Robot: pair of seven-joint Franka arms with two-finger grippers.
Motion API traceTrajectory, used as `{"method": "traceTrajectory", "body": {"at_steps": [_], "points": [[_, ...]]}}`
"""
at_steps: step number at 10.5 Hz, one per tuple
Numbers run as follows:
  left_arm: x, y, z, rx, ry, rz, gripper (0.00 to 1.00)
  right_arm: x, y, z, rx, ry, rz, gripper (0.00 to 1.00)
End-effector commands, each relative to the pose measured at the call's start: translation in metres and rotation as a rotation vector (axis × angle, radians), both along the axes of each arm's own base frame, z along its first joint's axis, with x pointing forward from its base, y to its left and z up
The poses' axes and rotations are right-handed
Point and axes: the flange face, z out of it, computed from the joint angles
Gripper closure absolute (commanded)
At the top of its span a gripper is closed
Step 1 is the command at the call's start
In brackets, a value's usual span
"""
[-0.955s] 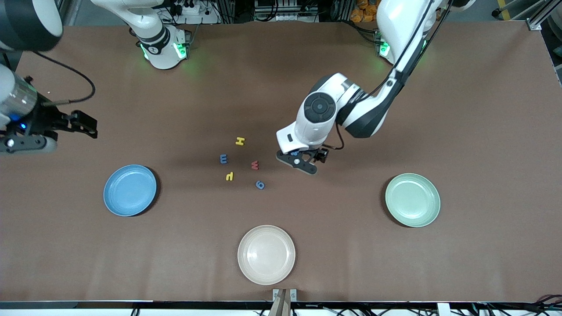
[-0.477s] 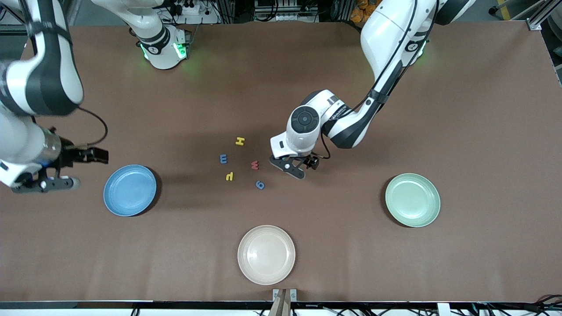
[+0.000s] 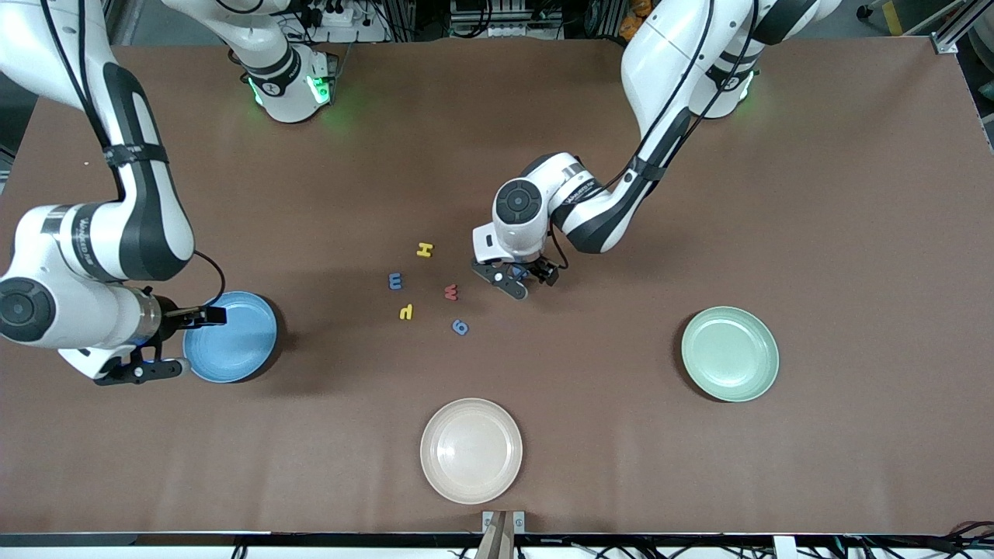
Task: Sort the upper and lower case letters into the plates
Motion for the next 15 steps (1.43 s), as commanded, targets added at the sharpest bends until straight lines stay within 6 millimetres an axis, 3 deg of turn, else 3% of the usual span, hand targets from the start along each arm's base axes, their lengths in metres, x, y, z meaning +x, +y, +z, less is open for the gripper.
{"method": "traceTrajectory", "body": {"at_steps": [1,2,6,7,10,13,15], "points": [[-0.004,0.006,0.004,0.012,-0.015,-0.024,0.00,0.001,-0.026,-0.007,0.044,-0.007,-0.053,0.00],[-0.004,0.005,0.004,0.010,-0.015,-0.025,0.00,-0.001,-0.044,-0.006,0.052,-0.009,-0.066,0.00],[-0.008,0.002,-0.002,-0.031,-0.043,-0.024,0.02,0.006,-0.023,0.017,0.072,-0.089,-0.007,0.00],[-0.012,0.003,-0.005,-0.038,-0.047,-0.027,0.02,0.007,-0.022,0.016,0.072,-0.097,-0.005,0.00],[-0.017,-0.001,-0.008,-0.041,-0.051,-0.041,0.08,0.008,0.016,0.004,0.072,-0.088,0.035,0.00],[-0.019,-0.002,-0.010,-0.038,-0.048,-0.047,0.19,-0.002,0.048,-0.033,0.072,-0.126,0.044,0.00],[-0.020,-0.001,-0.010,-0.036,-0.047,-0.051,0.30,-0.004,0.071,-0.038,0.076,-0.133,0.068,0.00]]}}
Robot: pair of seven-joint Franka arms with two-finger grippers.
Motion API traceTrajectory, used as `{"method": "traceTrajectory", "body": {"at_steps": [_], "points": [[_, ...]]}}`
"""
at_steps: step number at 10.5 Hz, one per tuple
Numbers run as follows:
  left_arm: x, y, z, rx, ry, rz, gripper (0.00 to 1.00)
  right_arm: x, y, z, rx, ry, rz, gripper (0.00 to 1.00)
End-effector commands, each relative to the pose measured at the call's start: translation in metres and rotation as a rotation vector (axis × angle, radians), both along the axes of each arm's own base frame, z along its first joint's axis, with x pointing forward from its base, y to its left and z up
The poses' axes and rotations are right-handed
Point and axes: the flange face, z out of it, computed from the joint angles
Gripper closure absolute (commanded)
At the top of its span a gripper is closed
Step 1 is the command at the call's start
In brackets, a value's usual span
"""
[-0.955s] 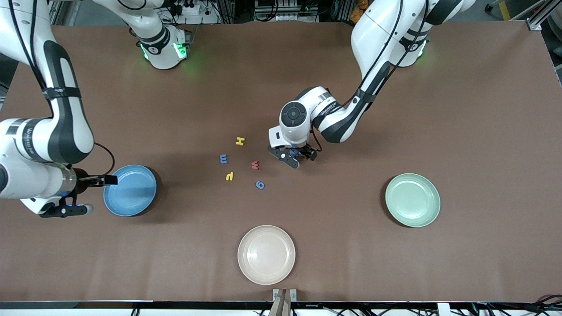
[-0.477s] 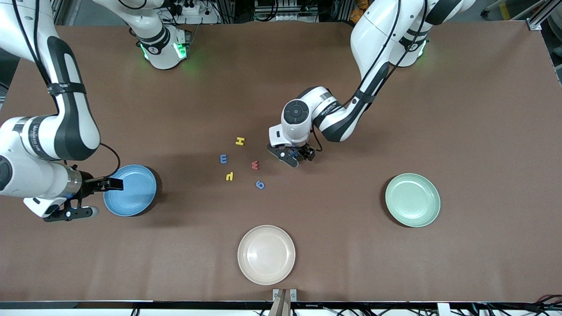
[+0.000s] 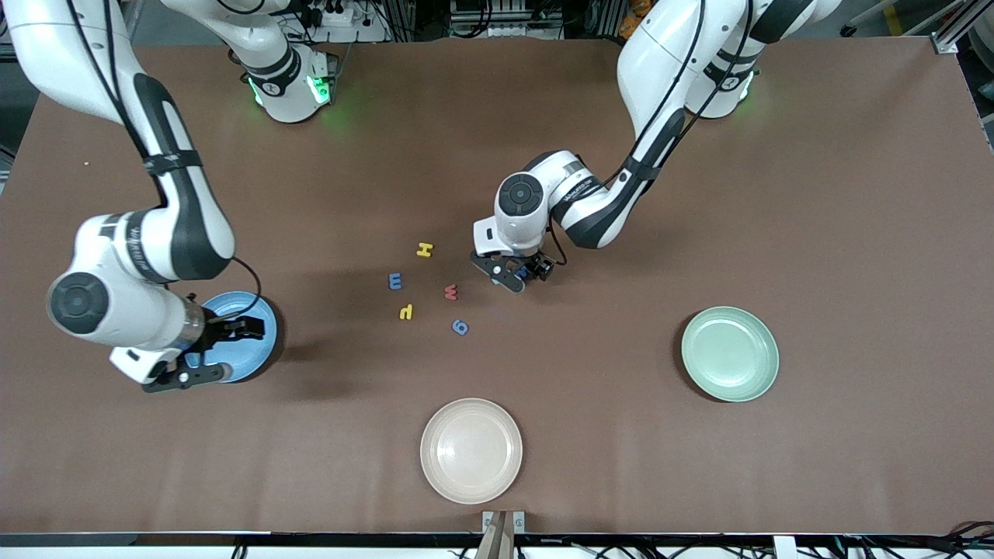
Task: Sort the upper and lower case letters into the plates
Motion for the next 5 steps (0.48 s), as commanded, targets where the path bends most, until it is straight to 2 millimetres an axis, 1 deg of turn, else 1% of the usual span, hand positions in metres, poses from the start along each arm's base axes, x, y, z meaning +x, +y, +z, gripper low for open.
{"method": "traceTrajectory", "body": {"at_steps": [1,2,3,4,5], "points": [[-0.003,0.004,0.006,0.005,-0.023,-0.027,0.37,-0.004,0.026,0.001,0.014,-0.024,-0.048,0.00],[-0.003,0.004,0.006,0.005,-0.023,-0.027,0.49,-0.004,0.053,-0.005,0.017,-0.044,-0.081,0.00],[-0.003,0.003,0.007,0.003,-0.023,-0.026,0.68,-0.003,0.070,-0.016,0.020,-0.062,-0.107,0.00],[-0.003,0.003,0.007,0.003,-0.023,-0.025,0.85,-0.003,0.081,-0.023,0.023,-0.072,-0.128,0.00],[-0.001,0.005,0.007,0.003,-0.023,-0.023,0.95,-0.004,0.093,-0.030,0.026,-0.077,-0.144,0.00]]}}
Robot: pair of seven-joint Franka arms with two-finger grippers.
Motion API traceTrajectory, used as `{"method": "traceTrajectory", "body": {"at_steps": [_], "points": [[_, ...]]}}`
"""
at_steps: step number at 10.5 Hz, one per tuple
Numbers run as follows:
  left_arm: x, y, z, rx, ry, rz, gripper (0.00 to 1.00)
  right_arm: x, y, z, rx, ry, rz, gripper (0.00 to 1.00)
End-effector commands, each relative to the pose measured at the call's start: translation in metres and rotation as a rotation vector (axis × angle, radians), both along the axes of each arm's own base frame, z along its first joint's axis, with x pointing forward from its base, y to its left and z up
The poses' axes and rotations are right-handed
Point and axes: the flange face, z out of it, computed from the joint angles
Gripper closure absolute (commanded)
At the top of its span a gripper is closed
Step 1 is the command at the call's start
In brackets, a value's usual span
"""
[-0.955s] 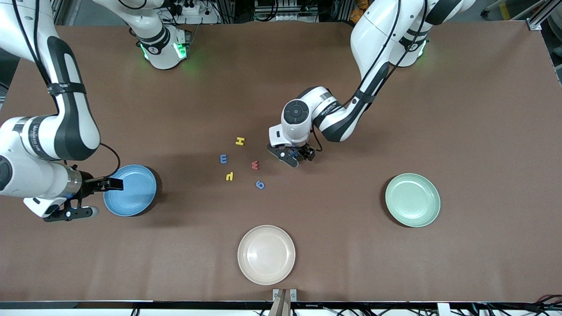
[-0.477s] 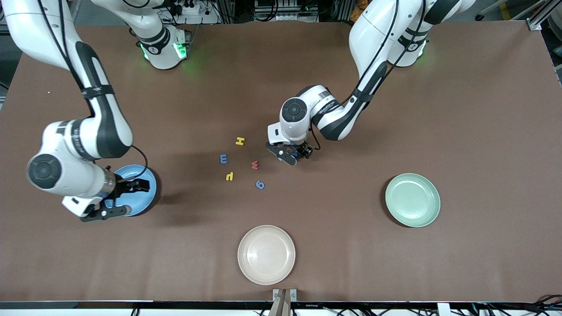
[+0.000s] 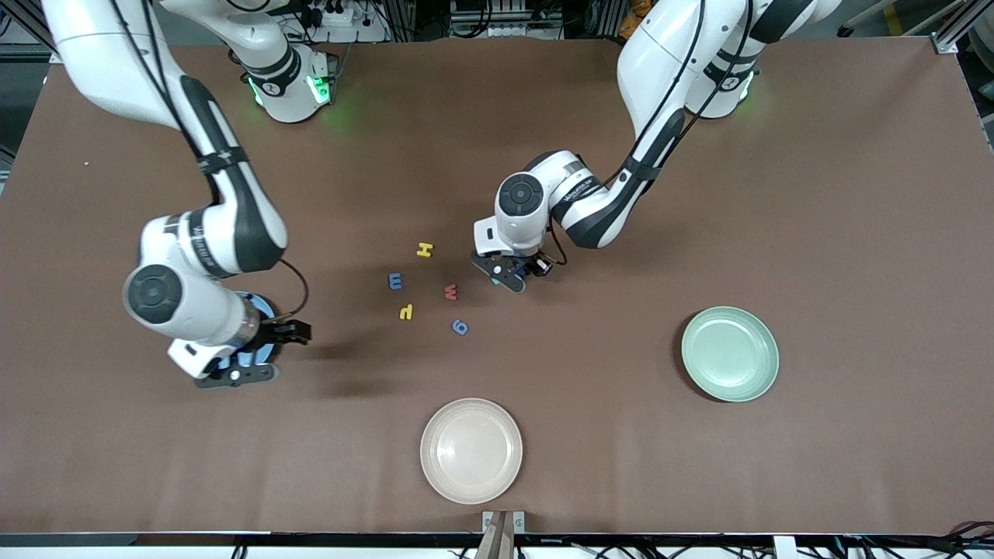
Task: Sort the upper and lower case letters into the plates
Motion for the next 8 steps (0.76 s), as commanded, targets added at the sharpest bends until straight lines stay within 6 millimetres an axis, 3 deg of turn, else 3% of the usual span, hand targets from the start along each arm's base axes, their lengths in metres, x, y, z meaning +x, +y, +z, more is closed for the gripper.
{"method": "traceTrajectory", "body": {"at_steps": [1,3,4,6,8], "points": [[0.001,0.006,0.006,0.003,-0.024,-0.018,1.00,-0.002,0.026,-0.022,0.012,-0.001,-0.057,0.00],[0.006,0.009,0.015,0.002,-0.029,-0.004,1.00,-0.009,0.053,-0.027,0.012,0.007,-0.085,0.00],[0.012,0.014,0.028,0.005,-0.038,0.014,1.00,-0.014,0.067,-0.033,0.009,0.016,-0.101,0.00],[0.040,0.050,0.077,0.053,-0.032,0.064,1.00,-0.023,0.102,-0.040,0.011,0.008,-0.152,0.00],[0.080,0.111,0.120,0.088,-0.030,0.169,1.00,-0.032,0.132,-0.051,0.017,-0.005,-0.163,0.00]]}}
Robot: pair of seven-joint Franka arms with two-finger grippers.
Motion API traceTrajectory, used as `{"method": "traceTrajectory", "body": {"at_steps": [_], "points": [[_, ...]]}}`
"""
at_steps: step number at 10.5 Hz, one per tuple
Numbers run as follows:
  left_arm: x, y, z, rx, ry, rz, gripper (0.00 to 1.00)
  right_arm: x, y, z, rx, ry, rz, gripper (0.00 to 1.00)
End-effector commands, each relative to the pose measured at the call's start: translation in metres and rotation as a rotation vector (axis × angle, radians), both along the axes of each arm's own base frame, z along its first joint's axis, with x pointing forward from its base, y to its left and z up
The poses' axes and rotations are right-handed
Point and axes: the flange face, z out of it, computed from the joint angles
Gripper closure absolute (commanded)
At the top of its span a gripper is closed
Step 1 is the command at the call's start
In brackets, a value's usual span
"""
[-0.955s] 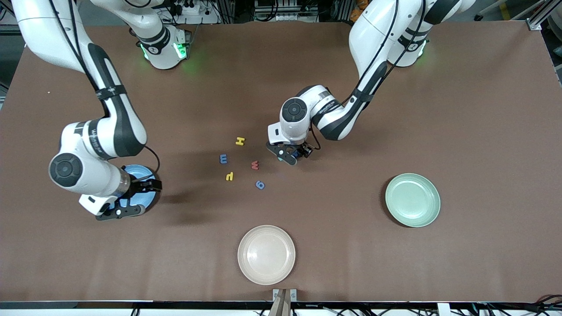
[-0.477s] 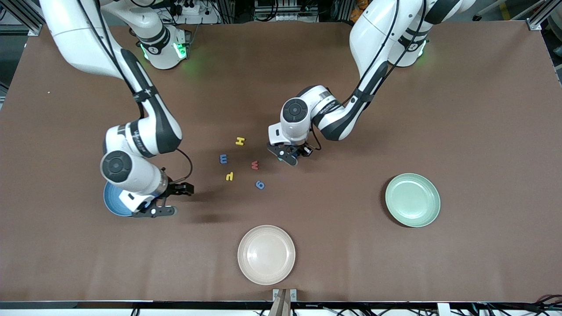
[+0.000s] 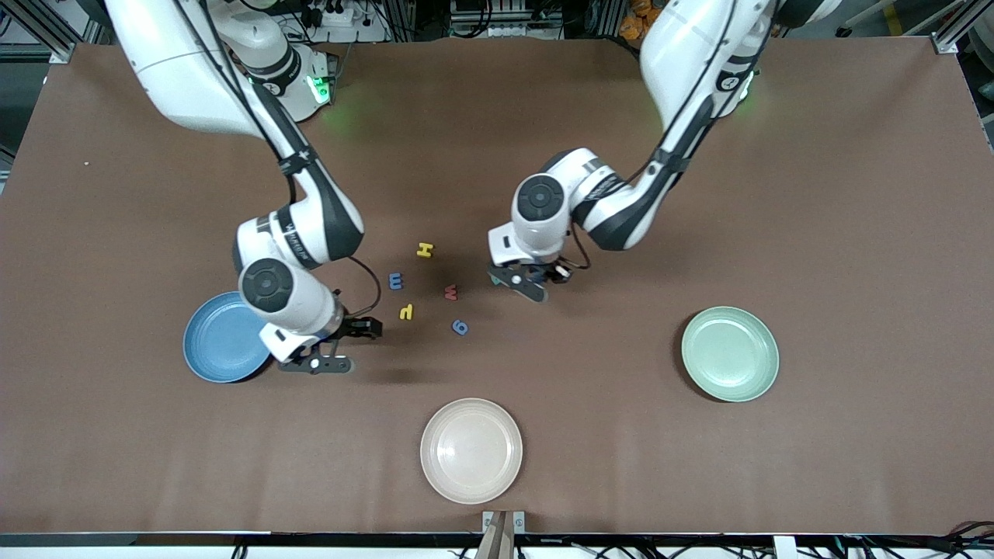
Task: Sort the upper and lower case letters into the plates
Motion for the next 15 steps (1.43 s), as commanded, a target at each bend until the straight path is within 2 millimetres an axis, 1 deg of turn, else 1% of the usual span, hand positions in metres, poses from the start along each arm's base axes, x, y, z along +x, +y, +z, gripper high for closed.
{"method": "traceTrajectory", "body": {"at_steps": [1,2,3,4,5,6,7,8,9,10,11,12,13,14,15], "points": [[0.045,0.089,0.052,0.046,-0.004,0.104,1.00,-0.006,0.032,-0.013,0.019,-0.022,-0.008,0.00],[0.066,0.132,0.058,0.050,-0.001,0.171,1.00,-0.014,0.049,-0.020,0.013,-0.024,0.027,0.00],[0.088,0.180,0.059,0.054,0.003,0.251,1.00,-0.020,0.058,-0.025,0.003,-0.026,0.061,0.00],[0.109,0.238,0.056,0.046,0.014,0.347,1.00,-0.021,0.060,-0.028,-0.003,-0.031,0.090,0.00],[0.118,0.273,0.049,0.046,0.029,0.403,1.00,-0.026,0.066,-0.033,-0.010,-0.026,0.129,0.00],[0.123,0.301,0.031,0.043,0.062,0.455,1.00,-0.032,0.065,-0.044,-0.018,-0.019,0.147,0.00],[0.126,0.327,0.011,0.046,0.094,0.499,1.00,-0.043,0.063,-0.060,-0.017,-0.018,0.158,0.00],[0.127,0.346,-0.003,0.049,0.117,0.528,1.00,-0.050,0.057,-0.072,-0.014,-0.019,0.156,0.00],[0.128,0.353,-0.009,0.049,0.125,0.537,0.67,-0.052,0.054,-0.074,-0.014,-0.015,0.153,0.00],[0.130,0.358,-0.007,0.054,0.114,0.534,0.60,-0.053,0.054,-0.074,-0.014,-0.012,0.140,0.00],[0.135,0.358,0.000,0.051,0.097,0.534,0.54,-0.054,0.054,-0.075,-0.012,-0.002,0.126,0.00],[0.138,0.358,0.004,0.049,0.088,0.534,0.08,-0.055,0.055,-0.075,-0.012,0.002,0.096,0.00],[0.142,0.361,0.011,0.045,0.073,0.531,0.00,-0.057,0.058,-0.075,-0.013,0.000,0.067,0.00],[0.149,0.360,0.025,0.035,0.051,0.531,0.00,-0.057,0.059,-0.075,-0.013,0.002,0.066,0.00],[0.148,0.361,0.039,0.038,0.048,0.534,0.00,-0.057,0.059,-0.075,-0.014,0.003,0.066,0.00]]}}
